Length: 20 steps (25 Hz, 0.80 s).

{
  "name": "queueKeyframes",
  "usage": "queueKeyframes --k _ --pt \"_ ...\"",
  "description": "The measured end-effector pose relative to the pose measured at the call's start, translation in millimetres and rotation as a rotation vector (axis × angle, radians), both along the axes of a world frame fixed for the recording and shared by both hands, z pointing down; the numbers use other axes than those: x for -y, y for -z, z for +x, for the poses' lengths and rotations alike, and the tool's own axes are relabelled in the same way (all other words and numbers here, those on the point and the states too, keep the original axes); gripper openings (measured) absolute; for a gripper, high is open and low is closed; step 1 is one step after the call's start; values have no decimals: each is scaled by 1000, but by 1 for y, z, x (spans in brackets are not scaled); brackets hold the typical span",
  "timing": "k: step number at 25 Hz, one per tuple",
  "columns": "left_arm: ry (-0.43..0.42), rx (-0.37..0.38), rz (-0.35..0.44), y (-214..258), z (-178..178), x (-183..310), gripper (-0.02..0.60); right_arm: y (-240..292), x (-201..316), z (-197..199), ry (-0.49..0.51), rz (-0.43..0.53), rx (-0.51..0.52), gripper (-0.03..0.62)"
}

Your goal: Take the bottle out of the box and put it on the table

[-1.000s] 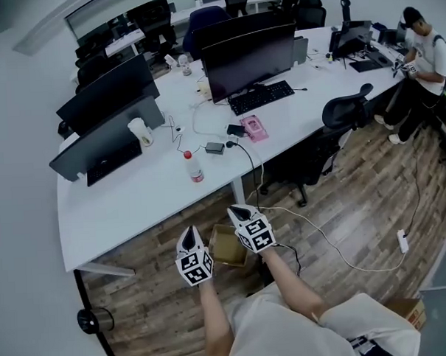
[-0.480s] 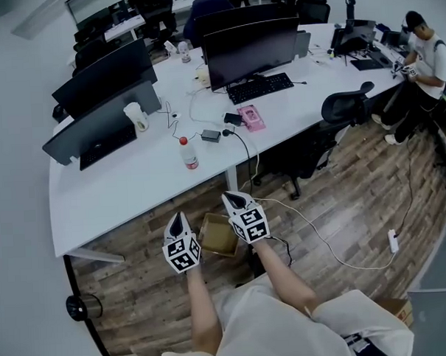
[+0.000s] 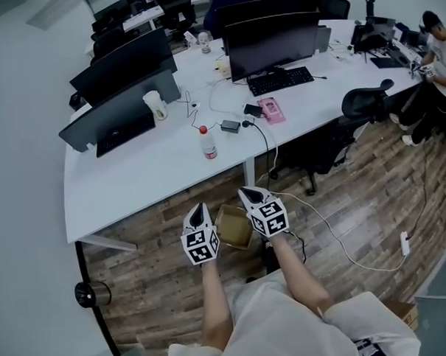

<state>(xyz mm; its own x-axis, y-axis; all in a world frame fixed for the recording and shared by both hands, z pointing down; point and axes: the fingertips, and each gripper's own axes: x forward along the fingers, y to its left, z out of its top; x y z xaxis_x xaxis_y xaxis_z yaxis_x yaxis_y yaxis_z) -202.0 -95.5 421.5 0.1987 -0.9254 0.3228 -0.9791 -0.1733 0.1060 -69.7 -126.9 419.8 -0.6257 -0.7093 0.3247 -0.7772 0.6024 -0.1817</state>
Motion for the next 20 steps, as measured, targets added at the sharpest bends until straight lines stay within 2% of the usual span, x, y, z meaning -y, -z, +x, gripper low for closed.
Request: queueKeyframes --k 4,9,15,20 --pt "-19 7 10 2 6 2 14 2 -1 1 6 7 8 37" --pt "-16 -17 14 -5 9 2 14 4 -1 5 -18 29 95 37" --pt "-35 -78 -13 -4 21 -5 14 -11 -4 7 -4 -29 45 37" --pt "-14 -79 -1 -3 9 -5 14 -13 -10 -11 54 -27 24 37"
